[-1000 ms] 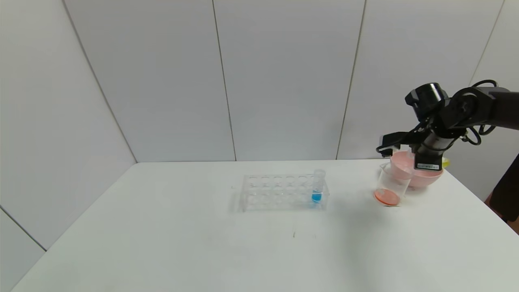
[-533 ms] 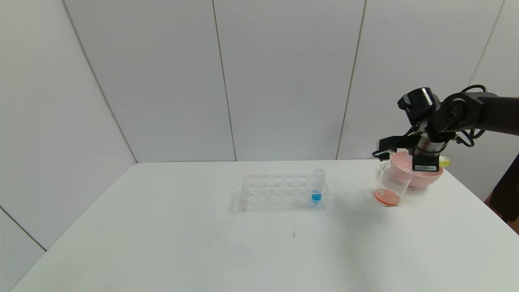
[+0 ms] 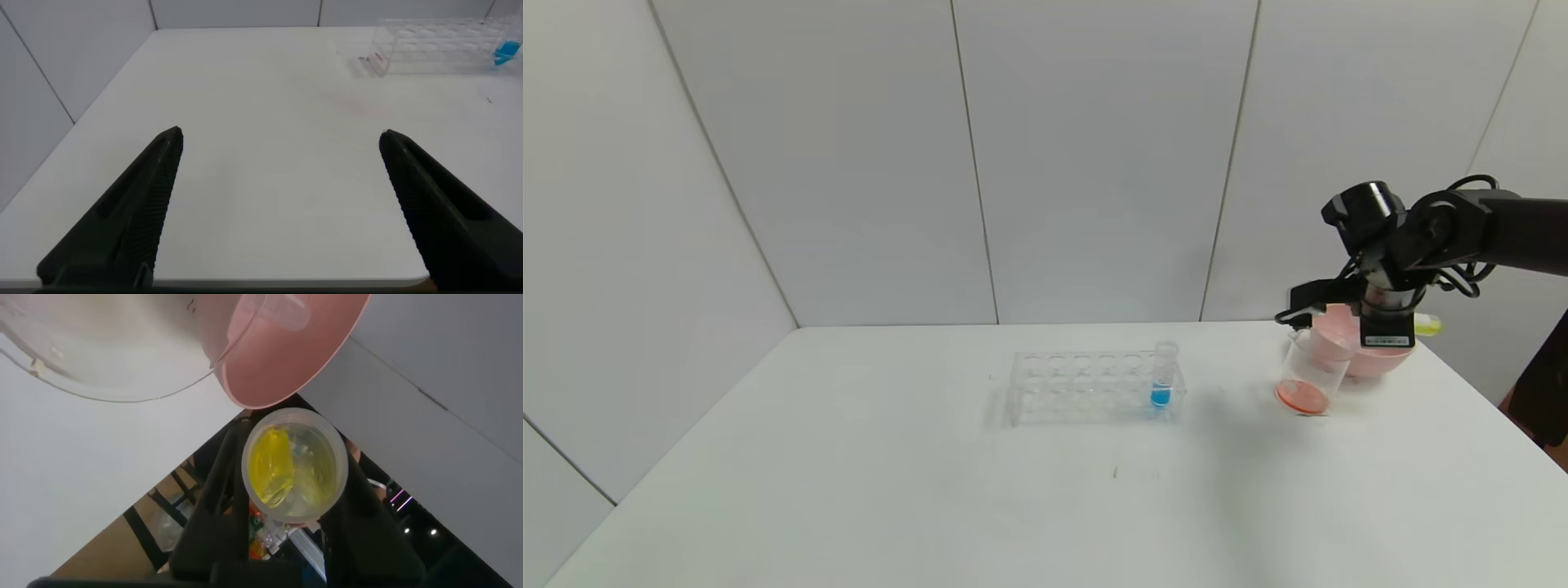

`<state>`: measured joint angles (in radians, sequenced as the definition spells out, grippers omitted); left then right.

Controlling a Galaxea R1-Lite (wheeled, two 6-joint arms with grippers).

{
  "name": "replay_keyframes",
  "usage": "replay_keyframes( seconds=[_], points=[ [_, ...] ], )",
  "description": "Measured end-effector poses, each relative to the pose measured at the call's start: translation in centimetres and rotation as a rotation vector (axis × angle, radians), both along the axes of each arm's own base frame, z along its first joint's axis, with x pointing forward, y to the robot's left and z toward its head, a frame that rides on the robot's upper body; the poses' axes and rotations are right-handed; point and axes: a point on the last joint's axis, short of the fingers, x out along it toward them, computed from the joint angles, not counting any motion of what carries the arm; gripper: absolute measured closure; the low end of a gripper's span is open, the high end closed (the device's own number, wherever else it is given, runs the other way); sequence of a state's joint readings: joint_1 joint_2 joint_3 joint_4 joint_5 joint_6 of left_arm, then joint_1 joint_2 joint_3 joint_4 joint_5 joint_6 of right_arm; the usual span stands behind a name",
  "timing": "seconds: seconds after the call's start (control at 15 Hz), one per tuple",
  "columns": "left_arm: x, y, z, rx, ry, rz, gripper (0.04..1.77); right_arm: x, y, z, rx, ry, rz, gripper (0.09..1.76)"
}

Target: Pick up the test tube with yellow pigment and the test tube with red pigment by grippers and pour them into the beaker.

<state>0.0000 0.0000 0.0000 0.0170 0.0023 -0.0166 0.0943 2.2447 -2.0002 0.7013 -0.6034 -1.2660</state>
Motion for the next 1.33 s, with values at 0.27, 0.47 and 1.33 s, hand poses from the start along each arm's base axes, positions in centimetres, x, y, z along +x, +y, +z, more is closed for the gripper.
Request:
replay_keyframes(
  seconds=[0.27,0.47,1.33],
  points=[
    [0.0,0.0,0.0,0.0,0.0,0.0,0.09,0.0,0.0,0.0,-0.033,0.011,0.001,1.3],
    [0.0,0.0,0.0,0.0,0.0,0.0,0.09,-0.1,0.0,0.1,-0.066,0.025,0.008,1.3],
    [0.0,0.0,0.0,0.0,0.0,0.0,0.09,-0.4,1.6,0.1,-0.159,0.054,0.026,1.3]
  ],
)
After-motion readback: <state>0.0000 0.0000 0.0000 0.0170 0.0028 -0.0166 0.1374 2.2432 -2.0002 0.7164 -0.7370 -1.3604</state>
